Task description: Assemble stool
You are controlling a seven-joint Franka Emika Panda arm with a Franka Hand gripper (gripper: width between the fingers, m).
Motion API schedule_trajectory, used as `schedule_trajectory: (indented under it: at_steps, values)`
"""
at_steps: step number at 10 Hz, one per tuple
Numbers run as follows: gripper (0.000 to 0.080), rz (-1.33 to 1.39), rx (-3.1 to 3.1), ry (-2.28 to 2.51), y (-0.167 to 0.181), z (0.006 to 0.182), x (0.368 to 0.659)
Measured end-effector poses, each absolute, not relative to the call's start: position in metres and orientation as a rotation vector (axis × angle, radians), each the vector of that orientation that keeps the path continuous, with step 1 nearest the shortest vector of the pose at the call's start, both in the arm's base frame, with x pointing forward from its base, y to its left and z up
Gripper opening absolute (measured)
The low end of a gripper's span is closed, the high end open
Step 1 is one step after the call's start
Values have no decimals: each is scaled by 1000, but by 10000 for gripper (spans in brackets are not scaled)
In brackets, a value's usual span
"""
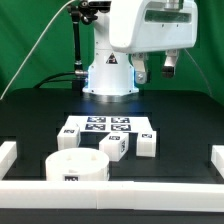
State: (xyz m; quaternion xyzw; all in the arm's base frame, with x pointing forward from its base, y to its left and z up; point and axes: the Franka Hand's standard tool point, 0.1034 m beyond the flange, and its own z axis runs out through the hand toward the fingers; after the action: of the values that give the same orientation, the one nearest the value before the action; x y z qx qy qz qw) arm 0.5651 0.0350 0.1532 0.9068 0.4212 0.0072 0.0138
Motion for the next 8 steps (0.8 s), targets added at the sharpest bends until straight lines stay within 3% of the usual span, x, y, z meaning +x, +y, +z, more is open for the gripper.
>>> schedule_trajectory:
  at_steps: [5,8]
  values:
    - [649,29,2811,1335,33,151,565]
    - [649,97,2688,1504,0,129,554]
